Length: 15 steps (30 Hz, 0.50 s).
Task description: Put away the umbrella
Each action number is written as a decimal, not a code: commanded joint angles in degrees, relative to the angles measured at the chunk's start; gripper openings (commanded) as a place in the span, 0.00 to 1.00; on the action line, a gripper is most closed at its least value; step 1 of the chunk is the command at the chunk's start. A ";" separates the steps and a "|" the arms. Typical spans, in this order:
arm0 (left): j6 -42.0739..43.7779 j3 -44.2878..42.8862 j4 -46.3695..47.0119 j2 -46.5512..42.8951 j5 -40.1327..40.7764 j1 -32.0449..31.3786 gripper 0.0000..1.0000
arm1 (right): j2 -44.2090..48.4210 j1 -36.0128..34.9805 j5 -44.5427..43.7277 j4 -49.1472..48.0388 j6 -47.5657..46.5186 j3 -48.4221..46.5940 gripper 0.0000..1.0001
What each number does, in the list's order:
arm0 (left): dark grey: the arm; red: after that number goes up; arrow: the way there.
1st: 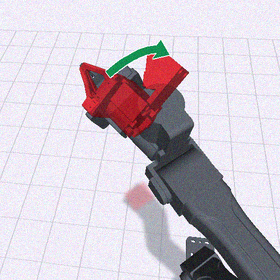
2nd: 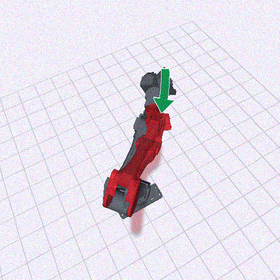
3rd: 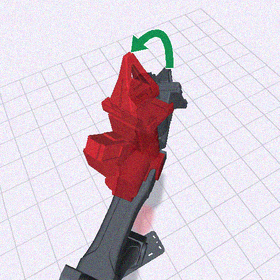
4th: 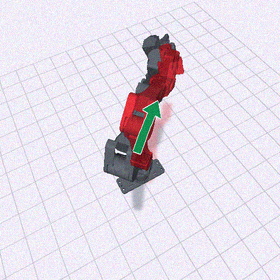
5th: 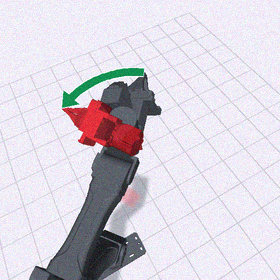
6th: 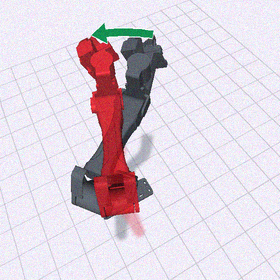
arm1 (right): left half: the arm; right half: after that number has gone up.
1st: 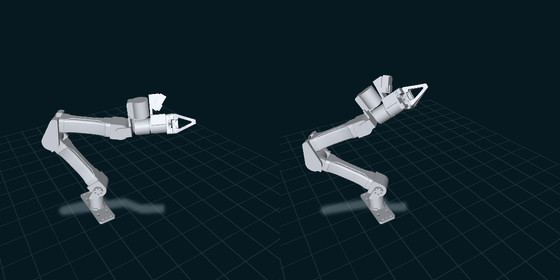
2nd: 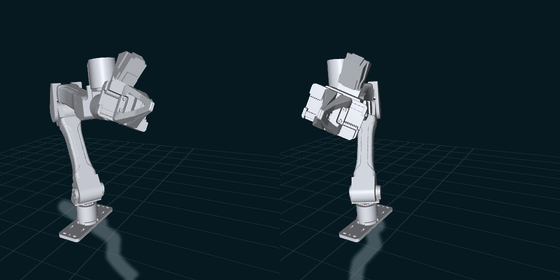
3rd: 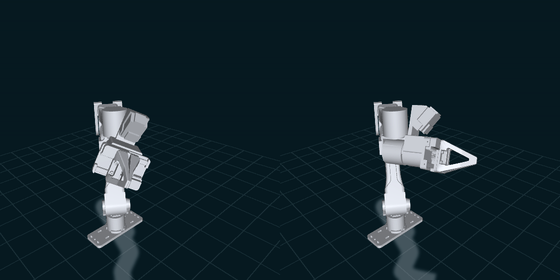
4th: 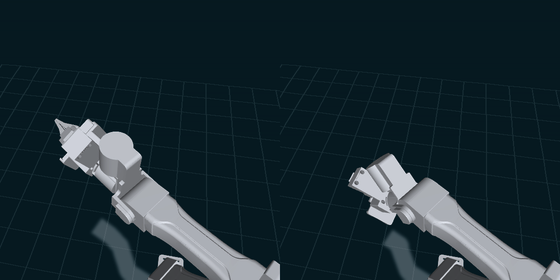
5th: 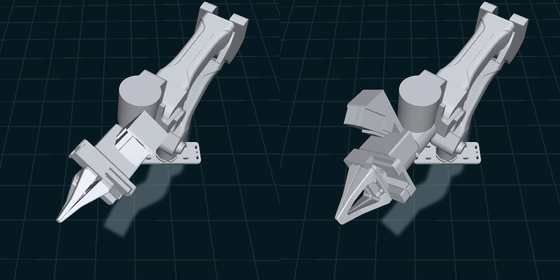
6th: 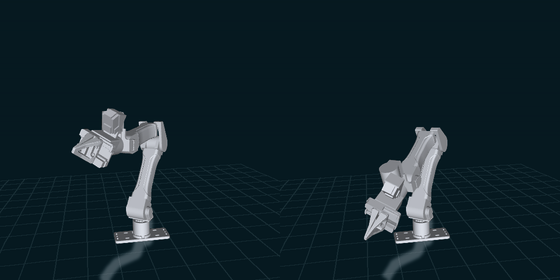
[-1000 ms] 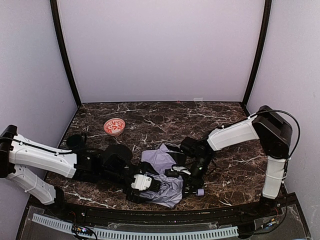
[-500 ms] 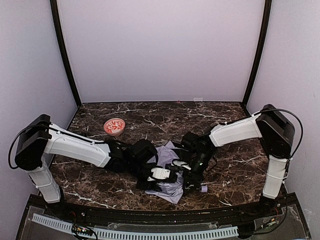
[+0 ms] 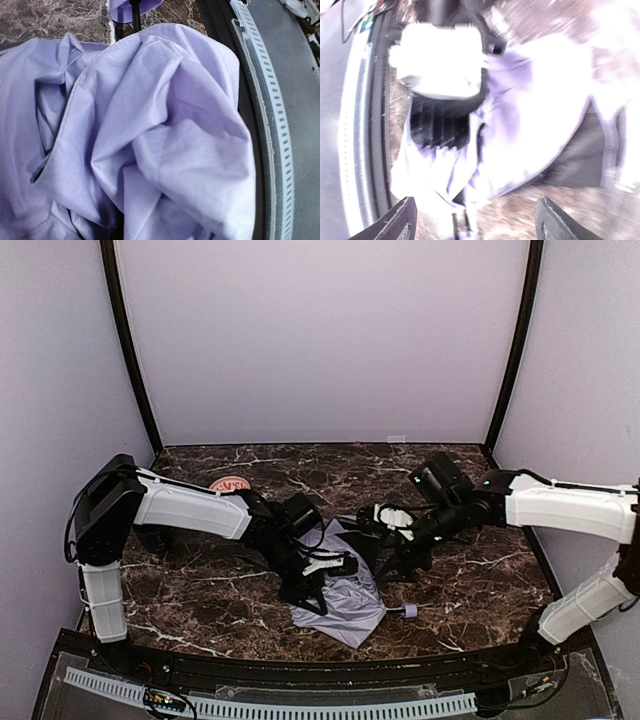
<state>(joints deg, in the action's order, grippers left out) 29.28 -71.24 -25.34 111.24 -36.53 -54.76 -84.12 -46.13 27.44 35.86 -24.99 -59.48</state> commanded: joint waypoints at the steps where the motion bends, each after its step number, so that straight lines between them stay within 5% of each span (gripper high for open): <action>1: -3.60 -2.69 -12.42 3.70 -8.11 2.51 0.25 | 14.02 -5.57 -15.09 -19.07 2.38 12.68 0.82; 6: -4.14 -7.15 -16.41 6.46 -11.25 4.66 0.23 | 20.43 -19.54 -27.51 -39.05 -6.44 24.72 0.89; 15: -5.88 -12.68 -21.31 12.67 -14.95 5.98 0.20 | 6.69 -24.62 -30.75 -41.25 -11.43 23.13 0.93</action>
<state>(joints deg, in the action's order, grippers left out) 24.71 -83.29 -41.06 121.84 -50.54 -49.28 -73.78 -69.87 0.30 0.43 -33.87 -35.81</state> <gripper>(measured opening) 0.197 0.925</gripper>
